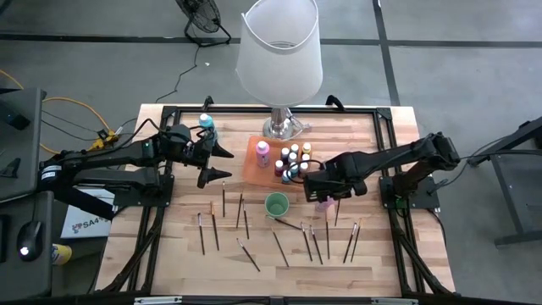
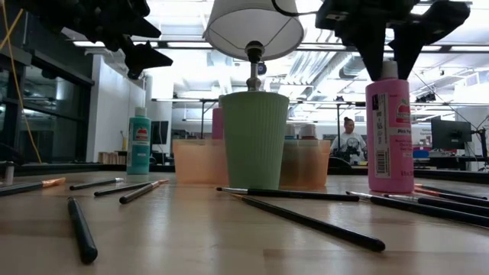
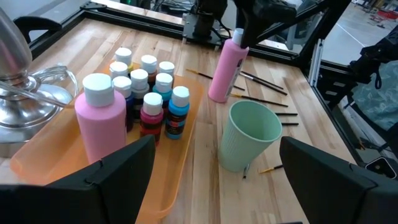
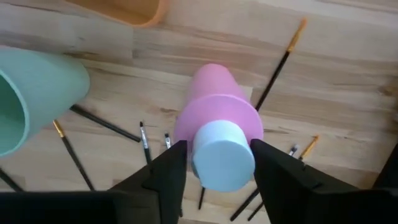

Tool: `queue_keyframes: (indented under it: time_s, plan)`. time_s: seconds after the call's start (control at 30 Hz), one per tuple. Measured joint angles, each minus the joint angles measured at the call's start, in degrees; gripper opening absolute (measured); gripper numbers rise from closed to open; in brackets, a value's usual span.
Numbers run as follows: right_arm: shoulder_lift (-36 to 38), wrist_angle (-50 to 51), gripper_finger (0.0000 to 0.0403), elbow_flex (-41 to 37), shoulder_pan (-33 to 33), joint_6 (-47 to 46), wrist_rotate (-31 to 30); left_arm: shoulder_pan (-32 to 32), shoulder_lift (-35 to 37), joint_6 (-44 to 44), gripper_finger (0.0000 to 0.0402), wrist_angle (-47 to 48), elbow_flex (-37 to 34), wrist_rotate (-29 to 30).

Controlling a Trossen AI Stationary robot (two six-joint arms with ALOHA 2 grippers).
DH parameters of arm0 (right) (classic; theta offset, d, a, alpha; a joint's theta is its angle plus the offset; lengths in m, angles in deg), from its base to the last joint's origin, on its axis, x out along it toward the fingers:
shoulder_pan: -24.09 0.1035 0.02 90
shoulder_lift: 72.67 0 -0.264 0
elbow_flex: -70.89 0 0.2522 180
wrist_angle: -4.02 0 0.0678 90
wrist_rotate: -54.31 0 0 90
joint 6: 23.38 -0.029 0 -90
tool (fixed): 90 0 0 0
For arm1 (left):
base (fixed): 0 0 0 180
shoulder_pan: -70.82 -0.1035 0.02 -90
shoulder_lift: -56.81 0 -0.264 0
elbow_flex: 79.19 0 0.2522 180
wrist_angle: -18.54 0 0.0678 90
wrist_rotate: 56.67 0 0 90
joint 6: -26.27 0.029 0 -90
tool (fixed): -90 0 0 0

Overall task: Pick & Place Paint Supplies
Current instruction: Put the big pink paint bottle into the orange bin

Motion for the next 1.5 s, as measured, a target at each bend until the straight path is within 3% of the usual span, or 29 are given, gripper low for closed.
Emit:
queue_keyframes:
  time_s: [0.57, 0.87, 1.23, 1.5]
  plan:
    - [0.0, -0.7, 0.0117, 0.0, 0.0, 2.0, -1.9, 0.0, 0.0, 0.0, 0.0338, 0.0, 0.0, -0.3]
    - [0.4, -1.1, 0.0116, 0.2, 0.0, 2.8, -1.4, 0.0, 0.0, -0.3, 0.0338, 0.0, 0.0, -0.4]
    - [0.4, 0.2, 0.0116, 8.4, 0.0, 8.4, -0.9, 0.0, 0.0, -2.0, 0.0338, -0.9, 0.0, -1.8]
    - [0.5, 7.2, 0.0116, 16.8, 0.0, 14.3, -0.7, 0.0, 0.0, -4.3, 0.0338, -2.3, 0.0, -1.9]
